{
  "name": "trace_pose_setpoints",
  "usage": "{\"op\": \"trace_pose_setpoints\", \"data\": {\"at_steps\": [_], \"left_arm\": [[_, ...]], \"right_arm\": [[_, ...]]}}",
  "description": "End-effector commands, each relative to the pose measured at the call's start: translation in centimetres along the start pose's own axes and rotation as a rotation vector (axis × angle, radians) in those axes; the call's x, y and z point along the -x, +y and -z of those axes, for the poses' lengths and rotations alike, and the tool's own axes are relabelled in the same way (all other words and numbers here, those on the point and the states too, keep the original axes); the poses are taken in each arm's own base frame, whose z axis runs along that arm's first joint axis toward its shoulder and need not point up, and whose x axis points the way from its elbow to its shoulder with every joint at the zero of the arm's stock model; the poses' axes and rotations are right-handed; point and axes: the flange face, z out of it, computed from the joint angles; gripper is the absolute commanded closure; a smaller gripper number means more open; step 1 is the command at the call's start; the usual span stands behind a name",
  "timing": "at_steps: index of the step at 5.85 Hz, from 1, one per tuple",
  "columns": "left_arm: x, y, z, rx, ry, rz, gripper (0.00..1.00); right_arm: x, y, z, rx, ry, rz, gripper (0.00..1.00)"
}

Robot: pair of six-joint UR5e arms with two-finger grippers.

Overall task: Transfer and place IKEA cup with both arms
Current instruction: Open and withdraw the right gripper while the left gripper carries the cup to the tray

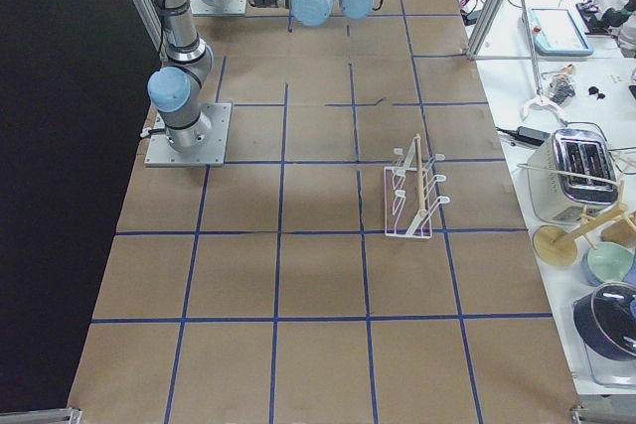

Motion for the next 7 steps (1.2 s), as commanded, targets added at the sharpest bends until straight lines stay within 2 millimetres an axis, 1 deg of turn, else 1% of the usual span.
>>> {"op": "trace_pose_setpoints", "data": {"at_steps": [1,2,3,4,5,6,7], "left_arm": [[-0.1,0.0,0.0,0.000,0.000,-0.001,1.00],[-0.3,0.1,0.0,0.000,0.001,-0.005,1.00],[-0.3,0.0,0.1,-0.002,0.001,-0.005,1.00],[-1.0,0.0,0.0,0.003,0.001,-0.036,1.00],[-1.2,0.4,0.7,0.102,-0.082,-0.076,1.00],[-1.2,0.0,2.7,0.161,-0.160,-0.090,1.00],[-0.7,-0.1,4.9,0.232,-0.257,-0.113,1.00]], "right_arm": [[0.2,0.2,0.0,0.000,0.002,-0.008,0.00],[0.4,0.1,0.1,-0.002,0.003,-0.004,0.00],[0.4,-0.2,0.7,-0.009,0.009,0.000,0.00],[0.5,-0.4,2.4,-0.035,0.019,0.007,0.00],[-0.2,-0.9,6.3,-0.082,0.050,-0.010,0.00],[-0.8,-0.3,9.6,-0.063,0.136,-0.026,0.00],[1.2,-0.3,11.2,-0.062,0.217,0.002,0.00]]}}
